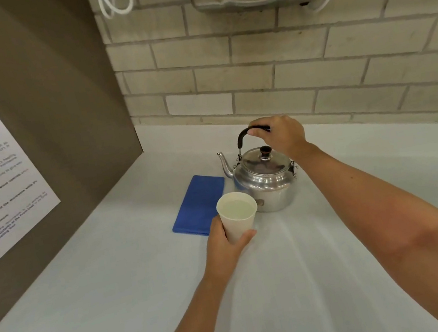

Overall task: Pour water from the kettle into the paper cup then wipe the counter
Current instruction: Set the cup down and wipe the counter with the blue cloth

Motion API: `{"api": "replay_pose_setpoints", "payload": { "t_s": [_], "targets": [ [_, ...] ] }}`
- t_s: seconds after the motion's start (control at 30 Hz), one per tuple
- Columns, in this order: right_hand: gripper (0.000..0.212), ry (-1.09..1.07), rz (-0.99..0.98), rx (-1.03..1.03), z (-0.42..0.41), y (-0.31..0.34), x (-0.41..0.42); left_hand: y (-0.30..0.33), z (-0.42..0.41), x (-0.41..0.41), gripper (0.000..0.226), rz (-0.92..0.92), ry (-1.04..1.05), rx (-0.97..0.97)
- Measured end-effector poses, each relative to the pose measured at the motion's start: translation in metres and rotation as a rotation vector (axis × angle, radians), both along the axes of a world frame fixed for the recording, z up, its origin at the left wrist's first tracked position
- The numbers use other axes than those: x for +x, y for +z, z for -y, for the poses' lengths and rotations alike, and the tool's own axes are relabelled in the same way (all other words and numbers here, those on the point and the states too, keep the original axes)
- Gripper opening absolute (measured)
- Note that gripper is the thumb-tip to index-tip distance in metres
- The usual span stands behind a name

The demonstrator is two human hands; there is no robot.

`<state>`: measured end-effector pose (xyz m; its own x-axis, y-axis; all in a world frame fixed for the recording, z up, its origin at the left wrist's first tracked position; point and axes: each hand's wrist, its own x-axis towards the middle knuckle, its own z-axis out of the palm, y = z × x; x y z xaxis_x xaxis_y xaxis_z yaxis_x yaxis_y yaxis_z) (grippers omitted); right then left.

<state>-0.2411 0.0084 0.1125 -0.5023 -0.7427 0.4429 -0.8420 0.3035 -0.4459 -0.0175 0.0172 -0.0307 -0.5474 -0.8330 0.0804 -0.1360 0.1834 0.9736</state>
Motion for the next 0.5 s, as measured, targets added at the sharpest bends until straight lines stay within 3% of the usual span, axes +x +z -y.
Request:
{"api": "replay_pose_setpoints", "payload": {
  "t_s": [0.17, 0.3, 0.4, 0.5],
  "targets": [
    [0.03, 0.012, -0.013, 0.044, -0.001, -0.001, 0.0, 0.006, -0.002, 0.002, 0.072, -0.022, -0.02, -0.007],
    [0.049, -0.067, -0.192, 0.023, -0.017, -0.004, 0.015, 0.009, -0.002, 0.002, 0.076, 0.005, -0.047, 0.004],
    [0.05, -0.123, -0.115, -0.124, -0.052, -0.026, 0.038, 0.014, 0.001, 0.007, 0.079, 0.074, -0.089, -0.009],
    [0.049, -0.132, -0.089, -0.023, -0.099, -0.071, 0.063, 0.018, 0.006, 0.023, 0.076, 0.13, -0.191, -0.099]
  ]
}}
